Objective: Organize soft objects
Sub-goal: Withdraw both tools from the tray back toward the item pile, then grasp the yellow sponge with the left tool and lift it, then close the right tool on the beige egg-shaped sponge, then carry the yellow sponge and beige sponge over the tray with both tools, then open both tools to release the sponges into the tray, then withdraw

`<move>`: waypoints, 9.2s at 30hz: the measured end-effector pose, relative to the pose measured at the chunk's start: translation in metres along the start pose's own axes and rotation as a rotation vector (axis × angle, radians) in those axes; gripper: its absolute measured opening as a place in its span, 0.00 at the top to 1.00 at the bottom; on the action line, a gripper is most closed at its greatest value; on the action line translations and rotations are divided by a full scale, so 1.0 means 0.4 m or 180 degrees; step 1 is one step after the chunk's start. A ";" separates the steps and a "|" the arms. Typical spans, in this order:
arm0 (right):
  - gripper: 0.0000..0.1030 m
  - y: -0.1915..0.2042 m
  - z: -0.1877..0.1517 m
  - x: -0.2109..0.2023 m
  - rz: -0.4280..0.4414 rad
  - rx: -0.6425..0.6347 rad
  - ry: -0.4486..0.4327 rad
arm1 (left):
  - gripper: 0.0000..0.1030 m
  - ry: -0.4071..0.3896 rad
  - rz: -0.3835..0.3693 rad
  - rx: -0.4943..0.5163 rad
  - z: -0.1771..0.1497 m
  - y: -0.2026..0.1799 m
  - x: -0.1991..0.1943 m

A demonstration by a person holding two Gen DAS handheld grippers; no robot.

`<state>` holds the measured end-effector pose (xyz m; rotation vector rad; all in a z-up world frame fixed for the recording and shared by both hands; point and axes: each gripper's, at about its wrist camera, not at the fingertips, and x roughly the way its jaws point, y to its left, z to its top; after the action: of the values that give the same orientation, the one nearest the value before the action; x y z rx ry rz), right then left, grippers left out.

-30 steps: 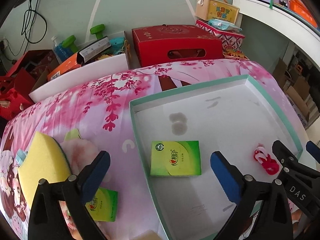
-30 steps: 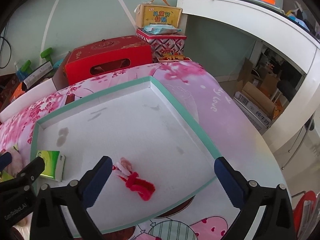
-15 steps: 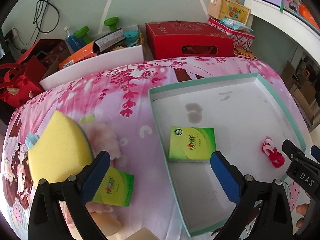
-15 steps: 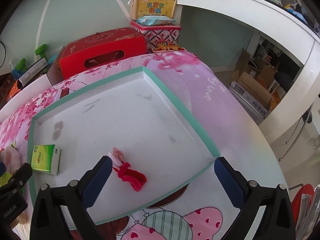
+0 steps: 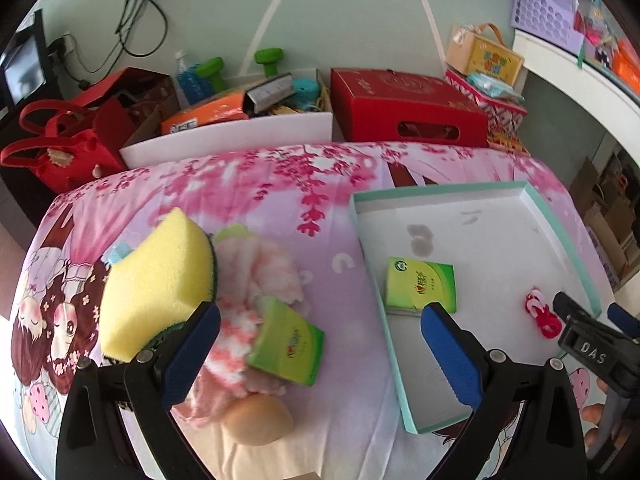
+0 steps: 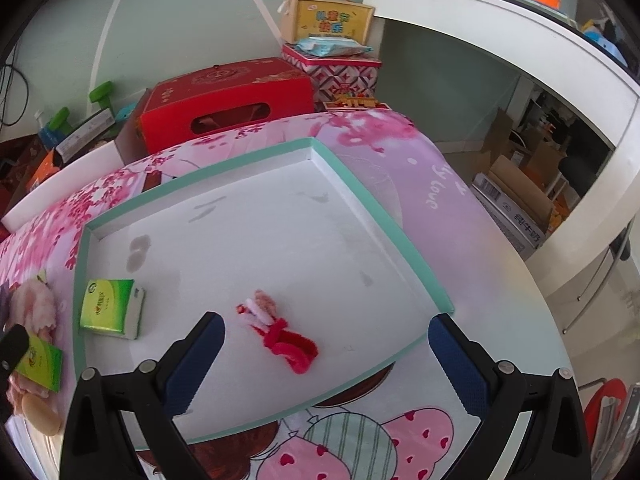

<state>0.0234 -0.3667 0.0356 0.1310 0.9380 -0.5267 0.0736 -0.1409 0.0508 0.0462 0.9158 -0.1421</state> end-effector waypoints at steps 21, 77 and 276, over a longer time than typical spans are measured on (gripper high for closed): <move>0.00 0.144 -0.015 -0.047 0.0308 -0.0347 -0.0087 | 0.03 -0.0160 -0.0095 -0.0596 -0.064 0.196 -0.070; 0.03 0.531 -0.200 -0.127 0.1737 -0.1401 0.0212 | 0.02 -0.0150 0.0225 -0.1251 -0.143 0.463 -0.044; 0.00 -0.058 -0.001 0.021 0.0205 0.0231 -0.0038 | 0.09 -0.0177 -0.0251 -0.0033 -0.026 -0.065 0.028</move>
<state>0.0158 -0.3899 0.0312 0.2226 0.9005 -0.5015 0.0683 -0.1666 0.0362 -0.0034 0.8630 -0.2109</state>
